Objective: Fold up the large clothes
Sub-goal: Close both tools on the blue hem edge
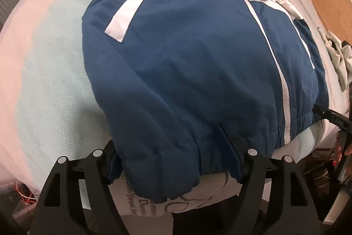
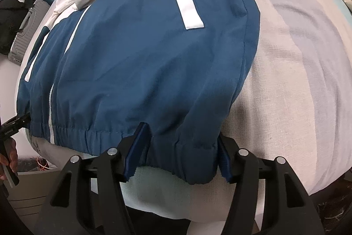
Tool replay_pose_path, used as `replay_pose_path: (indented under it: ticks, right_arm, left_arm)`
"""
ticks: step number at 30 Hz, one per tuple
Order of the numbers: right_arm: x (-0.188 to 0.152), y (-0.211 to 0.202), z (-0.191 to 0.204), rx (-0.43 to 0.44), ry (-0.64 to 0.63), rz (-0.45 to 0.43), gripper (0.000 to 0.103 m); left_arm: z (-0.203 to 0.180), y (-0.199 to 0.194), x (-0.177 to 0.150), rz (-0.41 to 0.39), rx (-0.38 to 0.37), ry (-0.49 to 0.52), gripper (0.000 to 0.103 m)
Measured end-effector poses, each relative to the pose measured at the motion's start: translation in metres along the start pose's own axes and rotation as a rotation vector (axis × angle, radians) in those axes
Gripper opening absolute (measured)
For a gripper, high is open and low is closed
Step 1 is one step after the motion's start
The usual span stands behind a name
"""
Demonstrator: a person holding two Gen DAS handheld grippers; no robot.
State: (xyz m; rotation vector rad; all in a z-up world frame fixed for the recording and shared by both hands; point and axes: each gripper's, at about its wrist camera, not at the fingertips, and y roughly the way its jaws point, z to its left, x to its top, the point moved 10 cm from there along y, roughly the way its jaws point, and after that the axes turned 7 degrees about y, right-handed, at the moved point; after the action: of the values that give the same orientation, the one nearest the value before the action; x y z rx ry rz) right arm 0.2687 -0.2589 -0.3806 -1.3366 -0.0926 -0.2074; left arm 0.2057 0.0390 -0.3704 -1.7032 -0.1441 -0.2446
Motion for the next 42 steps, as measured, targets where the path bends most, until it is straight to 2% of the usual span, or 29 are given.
replay_pose_path:
  ticks: [1,2,3,4,5,8,11,16,20,26,33,42]
  right_arm:
    - [0.001,0.001,0.003,-0.001,0.000,0.003,0.050]
    - [0.001,0.001,0.003,0.005,0.000,0.009,0.045]
    - [0.001,0.001,0.004,0.011,0.000,0.013,0.029]
    - [0.002,0.000,0.005,0.004,0.000,0.017,0.021]
    - [0.003,0.000,0.007,0.010,0.004,0.022,0.019]
    - [0.004,-0.002,0.012,0.015,0.012,0.031,0.015]
    - [0.006,-0.007,0.013,0.007,0.008,0.028,0.015]
    - [0.010,-0.028,0.018,-0.087,-0.070,-0.021,0.015]
    - [0.014,-0.042,0.023,-0.106,-0.089,-0.039,0.015]
    - [0.025,-0.061,0.022,-0.131,-0.050,-0.031,0.015]
    - [0.041,-0.085,0.019,-0.096,-0.010,-0.018,0.014]
    - [0.076,-0.109,0.019,-0.006,-0.017,0.047,0.014]
  left_arm:
    - [-0.001,0.000,0.000,0.001,0.000,0.001,0.063]
    - [-0.002,-0.001,0.001,-0.001,-0.007,0.003,0.049]
    - [-0.003,-0.002,0.001,0.002,-0.010,0.005,0.045]
    - [-0.002,-0.003,0.001,0.006,-0.008,0.005,0.035]
    - [-0.003,-0.005,0.002,0.007,-0.013,-0.001,0.025]
    - [-0.006,-0.011,0.005,-0.004,-0.022,-0.004,0.012]
    - [-0.008,-0.017,0.006,-0.016,-0.009,0.023,0.010]
    - [-0.012,-0.029,0.004,-0.025,0.029,0.085,0.010]
    - [-0.007,-0.039,0.004,-0.025,0.030,0.070,0.009]
    - [-0.010,-0.054,0.014,-0.037,0.021,0.063,0.008]
    - [-0.008,-0.083,0.025,-0.039,0.054,0.077,0.008]
    - [-0.019,-0.110,0.068,-0.009,0.094,0.104,0.008]
